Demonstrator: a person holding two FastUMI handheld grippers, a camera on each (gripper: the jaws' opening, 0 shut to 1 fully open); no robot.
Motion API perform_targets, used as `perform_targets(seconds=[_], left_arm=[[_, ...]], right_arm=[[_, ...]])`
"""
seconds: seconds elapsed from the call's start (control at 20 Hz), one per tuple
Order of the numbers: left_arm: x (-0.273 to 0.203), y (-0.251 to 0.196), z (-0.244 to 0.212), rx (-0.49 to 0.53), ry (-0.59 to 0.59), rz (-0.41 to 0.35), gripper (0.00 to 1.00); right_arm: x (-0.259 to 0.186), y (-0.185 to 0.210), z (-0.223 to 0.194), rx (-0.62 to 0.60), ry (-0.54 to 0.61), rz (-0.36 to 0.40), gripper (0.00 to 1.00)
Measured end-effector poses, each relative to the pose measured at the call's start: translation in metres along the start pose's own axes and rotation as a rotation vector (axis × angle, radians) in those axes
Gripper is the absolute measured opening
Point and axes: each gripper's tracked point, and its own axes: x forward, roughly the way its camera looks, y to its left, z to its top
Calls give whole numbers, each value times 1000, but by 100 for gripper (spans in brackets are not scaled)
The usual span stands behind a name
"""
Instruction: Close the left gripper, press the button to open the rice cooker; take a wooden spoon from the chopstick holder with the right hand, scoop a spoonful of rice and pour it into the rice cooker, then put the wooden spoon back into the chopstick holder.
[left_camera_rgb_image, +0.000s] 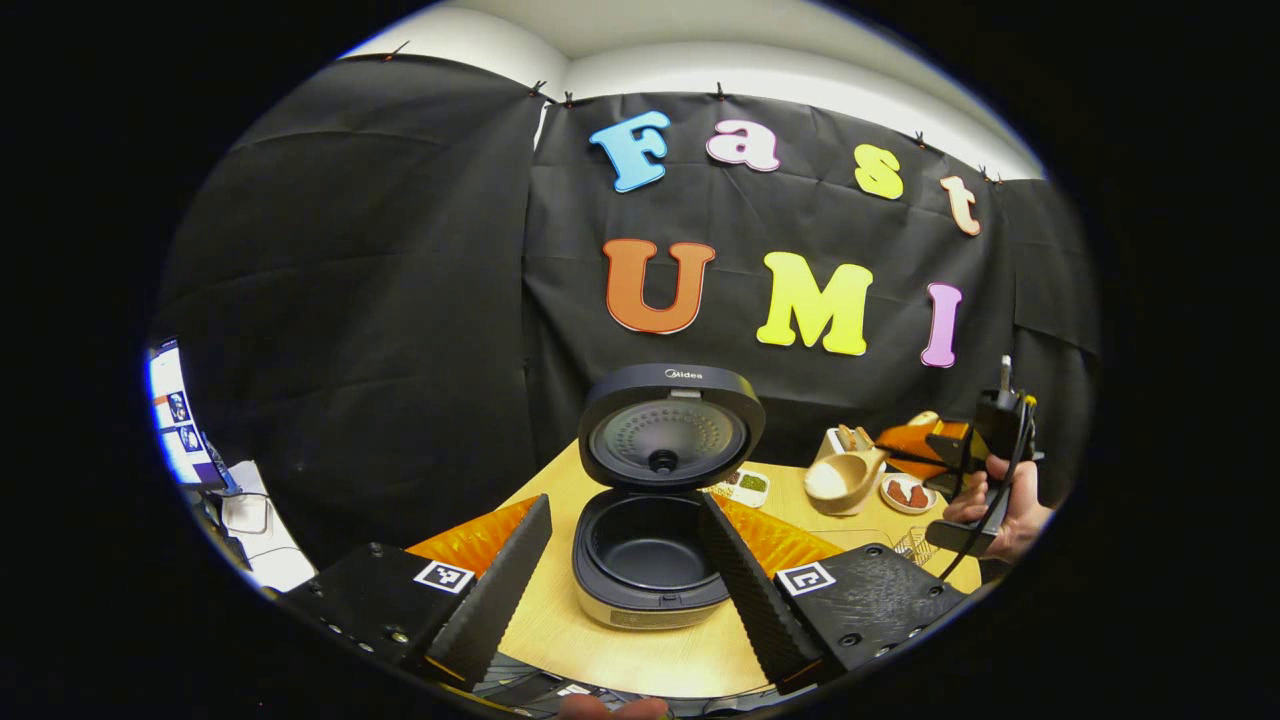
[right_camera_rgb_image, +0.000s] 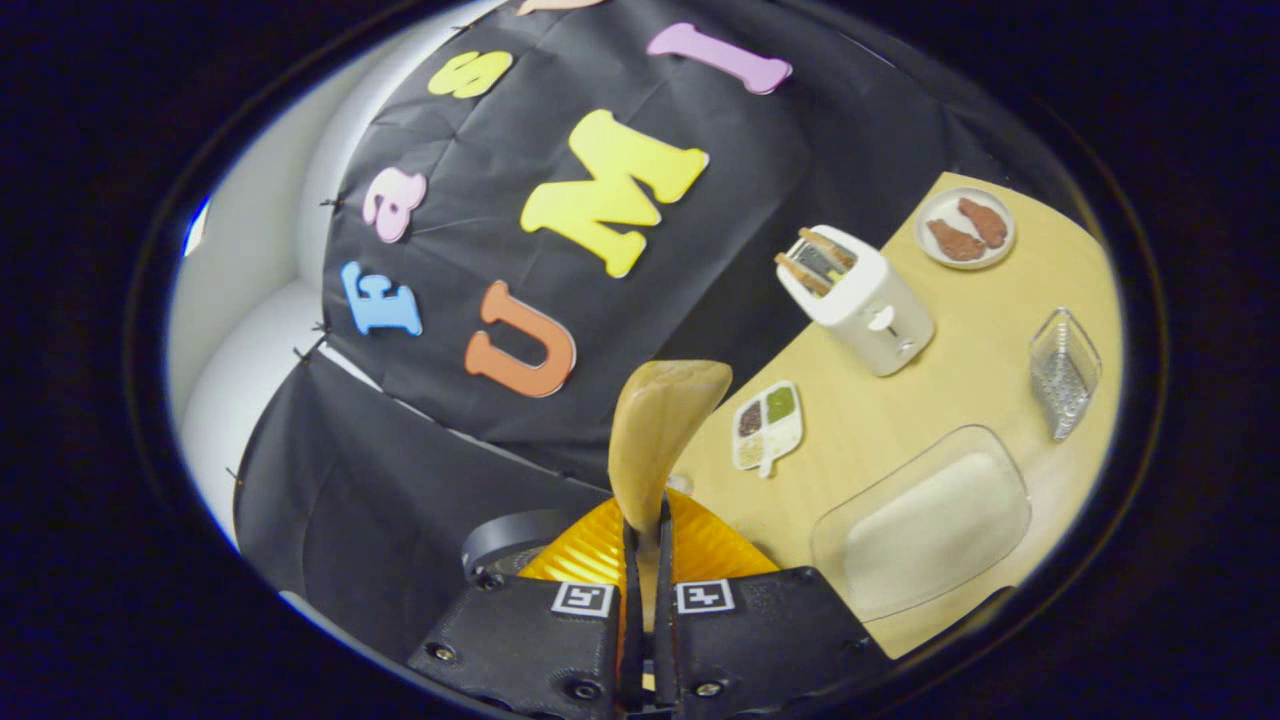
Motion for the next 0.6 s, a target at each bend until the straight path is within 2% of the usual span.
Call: perform_targets(seconds=[0.25,0.45,0.6], left_arm=[[-5,29,-7,-16,15,41,95],[-10,48,-12,-38,23,67,95],[-12,58,-14,-42,24,79,95]], right_arm=[[38,43,-50,-86,89,35,10],[64,47,-81,-190,112,-5,7],[73,46,-92,-279,119,-43,10]])
